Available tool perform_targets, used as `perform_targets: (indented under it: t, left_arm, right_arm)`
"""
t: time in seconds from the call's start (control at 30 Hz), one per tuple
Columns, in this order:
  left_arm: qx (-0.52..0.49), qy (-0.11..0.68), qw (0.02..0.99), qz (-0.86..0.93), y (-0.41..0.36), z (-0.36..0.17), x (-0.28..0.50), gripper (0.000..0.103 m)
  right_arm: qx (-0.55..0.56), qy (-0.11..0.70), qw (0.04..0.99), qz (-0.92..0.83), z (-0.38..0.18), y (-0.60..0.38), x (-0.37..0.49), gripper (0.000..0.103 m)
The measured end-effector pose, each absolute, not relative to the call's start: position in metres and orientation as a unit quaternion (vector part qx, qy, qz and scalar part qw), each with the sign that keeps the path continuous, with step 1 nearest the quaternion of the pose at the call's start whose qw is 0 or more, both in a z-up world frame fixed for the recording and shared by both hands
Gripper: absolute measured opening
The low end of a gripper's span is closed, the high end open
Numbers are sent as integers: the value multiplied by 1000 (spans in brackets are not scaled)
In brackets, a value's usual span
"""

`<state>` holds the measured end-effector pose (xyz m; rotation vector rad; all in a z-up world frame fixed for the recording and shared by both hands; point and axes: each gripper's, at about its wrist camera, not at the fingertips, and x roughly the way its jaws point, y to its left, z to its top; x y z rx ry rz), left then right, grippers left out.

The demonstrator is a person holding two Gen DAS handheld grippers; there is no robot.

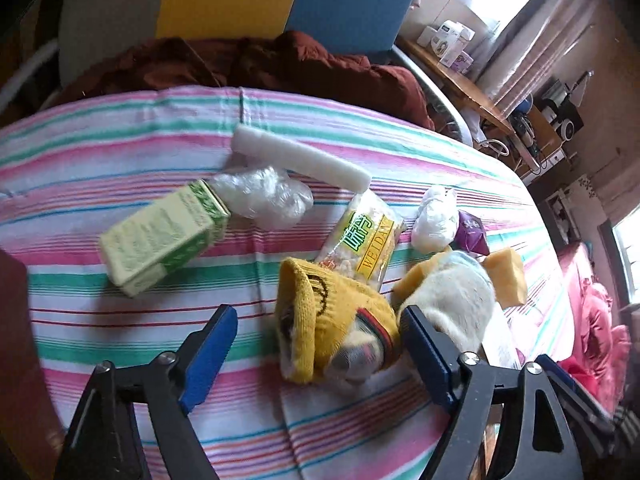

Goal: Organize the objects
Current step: 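Reach the left gripper toward the yellow knit glove while the right gripper approaches the white box, then grasp the yellow glove with the left gripper while the right gripper grasps the white box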

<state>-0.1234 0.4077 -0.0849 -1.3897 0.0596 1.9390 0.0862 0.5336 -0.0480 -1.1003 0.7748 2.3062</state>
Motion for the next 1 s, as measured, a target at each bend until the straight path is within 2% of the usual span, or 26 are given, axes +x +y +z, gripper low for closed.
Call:
perform_targets:
  t: [0.1,0.13,0.17,0.33,0.5,0.67,0.7,0.73,0.83,1.0]
  left_arm:
    - [-559,3,384,735,405,-94,-125,65]
    - [-554,0,387,737,402,-93,-123,54]
    - [-551,-3,394,736,398,-90,-120,49]
    - [-537,5,406,740,373,-78,-102,39]
    - [-520,20,413,747,348,-67,-82,38]
    - [-510,28,415,753,336,-60,-68,34]
    - [-508,29,417,753,334,-58,-65,34]
    - [-505,30,420,753,331,-57,-61,34]
    - [-494,40,426,757,324,-51,-51,34]
    - [-477,40,438,760,314,-36,-37,34]
  right_arm:
    - [-418,257,237,838,-51,528,80,103]
    - [-422,250,239,838,-53,527,78,103]
    - [-427,243,241,837,-54,525,77,103]
    - [-442,219,252,833,-59,522,71,102]
    - [-451,209,263,827,-63,522,67,102]
    - [-469,187,270,820,-69,520,63,86]
    - [-474,184,270,818,-70,520,62,81]
    - [-476,177,270,818,-71,518,60,70]
    - [-483,171,262,818,-73,515,58,55]
    - [-446,186,251,839,-60,515,65,50]
